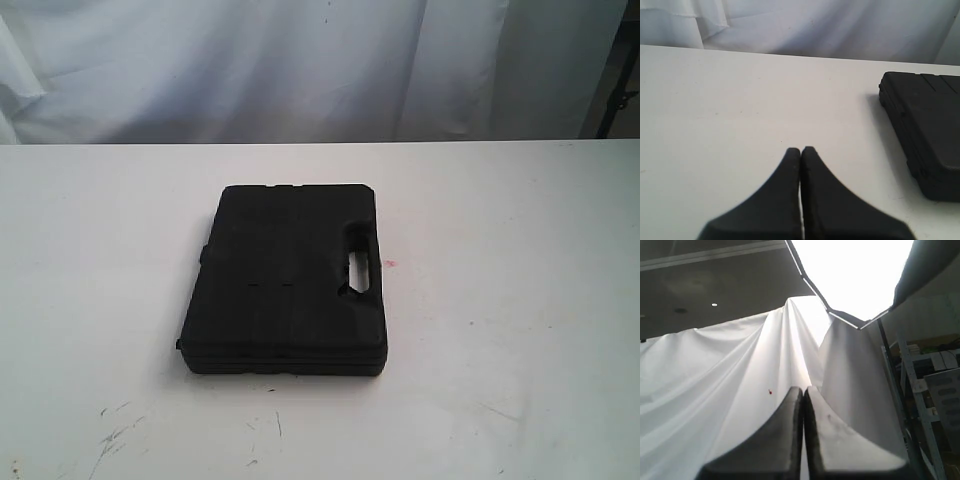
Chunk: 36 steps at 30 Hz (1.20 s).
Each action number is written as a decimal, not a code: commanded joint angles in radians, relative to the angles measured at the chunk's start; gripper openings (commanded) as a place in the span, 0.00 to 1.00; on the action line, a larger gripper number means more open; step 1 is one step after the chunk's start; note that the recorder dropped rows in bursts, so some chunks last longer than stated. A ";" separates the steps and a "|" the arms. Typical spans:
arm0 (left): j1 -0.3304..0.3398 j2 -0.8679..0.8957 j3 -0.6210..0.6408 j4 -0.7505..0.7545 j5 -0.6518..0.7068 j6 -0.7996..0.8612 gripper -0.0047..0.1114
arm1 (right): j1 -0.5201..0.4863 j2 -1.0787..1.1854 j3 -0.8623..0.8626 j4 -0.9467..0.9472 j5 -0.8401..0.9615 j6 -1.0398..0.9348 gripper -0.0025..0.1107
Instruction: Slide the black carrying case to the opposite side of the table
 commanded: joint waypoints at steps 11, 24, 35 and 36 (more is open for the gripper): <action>-0.004 -0.004 0.005 -0.001 -0.013 -0.004 0.04 | -0.006 0.343 -0.330 0.000 0.428 -0.002 0.02; -0.004 -0.004 0.005 -0.001 -0.013 -0.004 0.04 | -0.006 0.780 -0.461 0.442 1.066 -0.475 0.02; -0.004 -0.004 0.005 -0.001 -0.013 -0.004 0.04 | -0.006 0.962 -0.459 0.508 1.234 -0.485 0.02; -0.004 -0.004 0.005 -0.001 -0.013 -0.004 0.04 | -0.006 0.962 -0.459 0.522 1.222 -0.485 0.02</action>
